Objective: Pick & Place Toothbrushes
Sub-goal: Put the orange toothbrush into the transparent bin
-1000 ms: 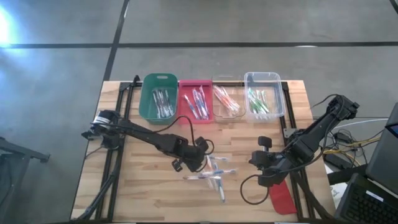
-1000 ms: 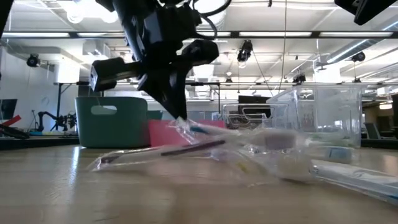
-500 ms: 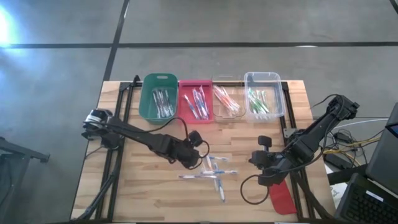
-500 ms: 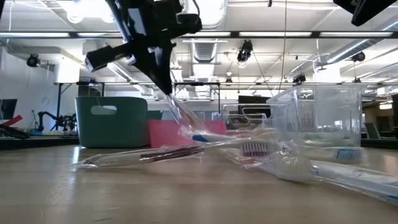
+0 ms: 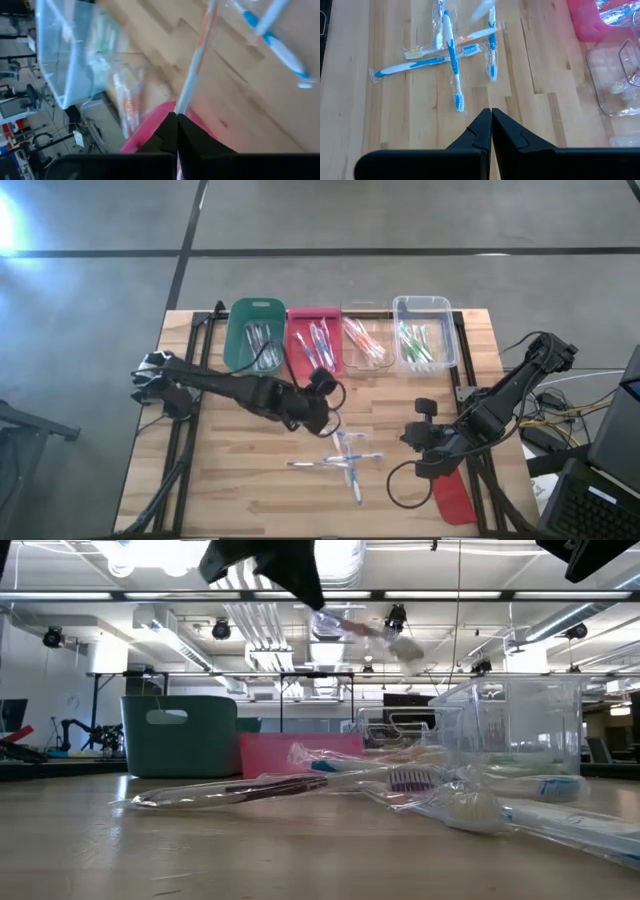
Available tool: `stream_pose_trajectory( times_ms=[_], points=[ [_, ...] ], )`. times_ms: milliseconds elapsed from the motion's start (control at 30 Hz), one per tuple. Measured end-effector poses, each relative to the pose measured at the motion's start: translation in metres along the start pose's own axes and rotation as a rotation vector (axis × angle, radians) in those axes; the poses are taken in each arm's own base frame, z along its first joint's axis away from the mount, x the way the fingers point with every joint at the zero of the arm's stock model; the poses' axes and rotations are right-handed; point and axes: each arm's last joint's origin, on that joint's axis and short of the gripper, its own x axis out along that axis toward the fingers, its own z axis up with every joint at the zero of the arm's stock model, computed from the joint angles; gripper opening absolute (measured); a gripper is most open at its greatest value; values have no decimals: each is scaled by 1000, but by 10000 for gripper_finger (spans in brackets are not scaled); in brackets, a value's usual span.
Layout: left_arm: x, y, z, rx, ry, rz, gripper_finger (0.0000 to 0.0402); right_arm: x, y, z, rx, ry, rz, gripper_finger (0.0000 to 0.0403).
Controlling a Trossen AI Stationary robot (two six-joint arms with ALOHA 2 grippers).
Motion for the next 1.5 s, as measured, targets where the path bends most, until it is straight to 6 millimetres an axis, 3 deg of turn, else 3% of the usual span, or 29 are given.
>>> stream_pose_trajectory(
  times_ms=[300, 733, 867, 967, 1100, 1300, 1500],
  points=[
    [7, 37, -21, -97, -60, 1, 0, -3, -4, -3, 0, 18, -15, 8],
    [17, 60, -48, -141, -59, 16, 0, -25, -16, -3, 13, -104, -28, 8],
    [19, 64, -51, -166, -51, 43, 0, -32, -23, 1, 104, -248, -128, 8],
    [19, 68, -48, -152, -30, 108, 0, -36, -33, 8, 211, -332, -188, 8],
    [15, 71, -39, -107, -35, 198, 0, -40, -47, 21, 280, -339, -100, 20],
    [8, 72, -25, 40, -18, 322, 0, -53, -82, 44, 342, -367, 131, 76],
    [-4, 79, -9, 189, -3, 492, 0, -52, -115, 51, 416, -341, 248, 138]
  ],
)
